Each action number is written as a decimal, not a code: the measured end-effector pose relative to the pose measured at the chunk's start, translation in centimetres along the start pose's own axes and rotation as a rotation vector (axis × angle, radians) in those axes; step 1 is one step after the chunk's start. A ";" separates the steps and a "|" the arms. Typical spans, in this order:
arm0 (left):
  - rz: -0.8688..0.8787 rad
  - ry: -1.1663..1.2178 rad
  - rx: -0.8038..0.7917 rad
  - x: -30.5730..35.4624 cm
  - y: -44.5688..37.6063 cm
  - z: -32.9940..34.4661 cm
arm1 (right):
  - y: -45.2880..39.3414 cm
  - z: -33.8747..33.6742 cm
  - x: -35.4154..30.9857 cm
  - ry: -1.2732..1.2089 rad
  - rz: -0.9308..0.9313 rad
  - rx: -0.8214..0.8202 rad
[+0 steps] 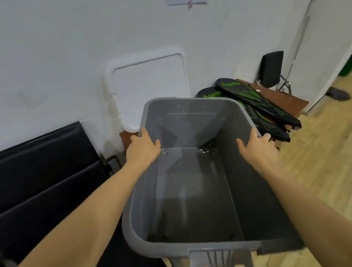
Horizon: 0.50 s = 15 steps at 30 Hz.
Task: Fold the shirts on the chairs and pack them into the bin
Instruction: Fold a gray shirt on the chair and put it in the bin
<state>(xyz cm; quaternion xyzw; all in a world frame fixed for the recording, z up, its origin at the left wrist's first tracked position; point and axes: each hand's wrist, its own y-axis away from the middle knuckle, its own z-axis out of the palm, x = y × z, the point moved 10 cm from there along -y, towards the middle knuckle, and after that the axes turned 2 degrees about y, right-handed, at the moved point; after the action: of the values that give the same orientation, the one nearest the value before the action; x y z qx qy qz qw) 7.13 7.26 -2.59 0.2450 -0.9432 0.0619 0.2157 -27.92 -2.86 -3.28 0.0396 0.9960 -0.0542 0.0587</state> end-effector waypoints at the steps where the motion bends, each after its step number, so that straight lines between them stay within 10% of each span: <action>1: 0.025 -0.003 0.004 0.9 0.6 0.0 | 0.7 0.0 1.3 -0.022 0.019 0.005; 15: 0.371 -0.037 -0.111 24.3 11.5 12.6 | 9.3 1.2 30.9 -0.189 0.439 0.036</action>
<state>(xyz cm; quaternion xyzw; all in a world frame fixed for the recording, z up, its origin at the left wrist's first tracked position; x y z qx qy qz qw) -22.35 3.89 -3.44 0.0560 -0.9780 0.0441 0.1963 -57.57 8.44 -9.15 0.2509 0.9525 -0.0616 0.1612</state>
